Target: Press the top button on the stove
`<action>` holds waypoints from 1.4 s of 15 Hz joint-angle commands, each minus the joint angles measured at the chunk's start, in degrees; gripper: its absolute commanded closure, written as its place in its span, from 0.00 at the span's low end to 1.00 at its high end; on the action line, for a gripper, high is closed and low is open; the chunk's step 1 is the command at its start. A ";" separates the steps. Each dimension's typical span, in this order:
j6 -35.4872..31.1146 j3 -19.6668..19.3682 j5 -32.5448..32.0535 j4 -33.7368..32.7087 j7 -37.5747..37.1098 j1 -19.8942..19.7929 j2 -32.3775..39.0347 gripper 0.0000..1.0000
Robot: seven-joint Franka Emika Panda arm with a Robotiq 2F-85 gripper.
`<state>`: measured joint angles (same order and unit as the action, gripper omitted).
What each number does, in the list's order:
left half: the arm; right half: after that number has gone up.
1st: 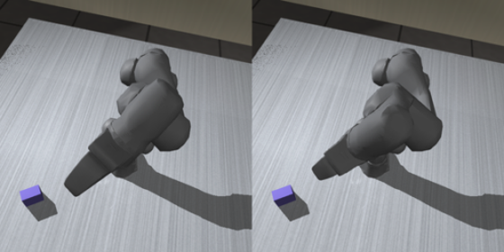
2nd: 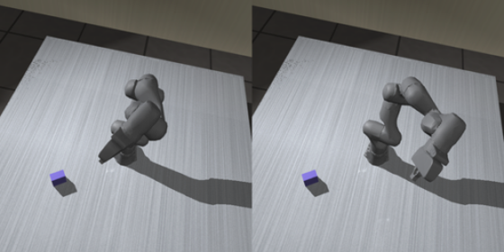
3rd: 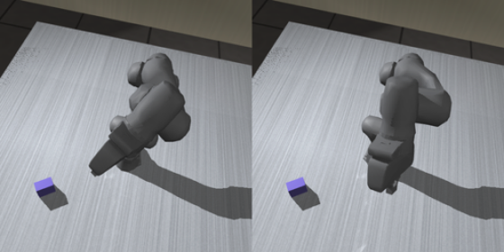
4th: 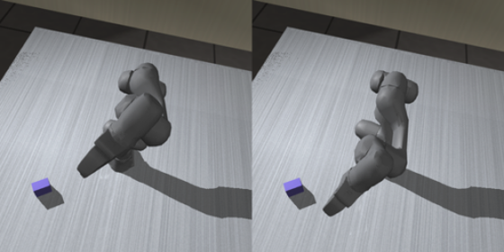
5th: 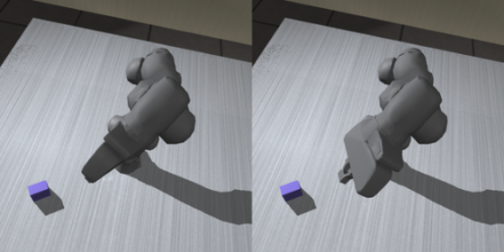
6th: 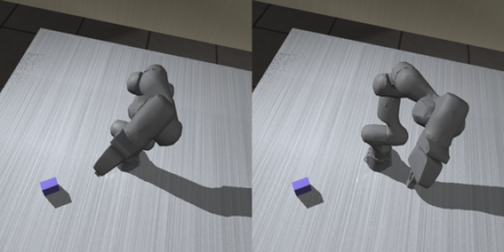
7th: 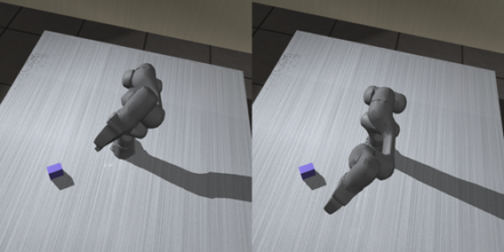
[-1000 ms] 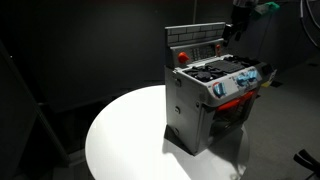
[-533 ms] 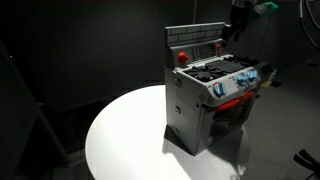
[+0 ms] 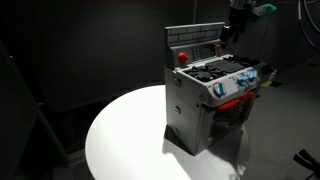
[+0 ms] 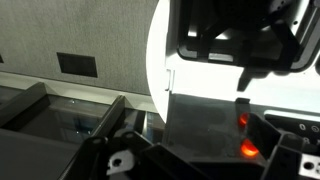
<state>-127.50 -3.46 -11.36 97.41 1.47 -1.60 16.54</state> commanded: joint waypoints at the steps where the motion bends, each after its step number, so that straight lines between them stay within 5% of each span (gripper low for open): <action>1: 0.16 -0.04 -0.53 -2.03 -0.40 0.25 1.26 0.00; 21: 0.26 -0.25 -0.40 -5.11 -0.34 0.27 3.82 0.00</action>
<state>-127.50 -3.50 -11.36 95.43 1.47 -1.24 18.47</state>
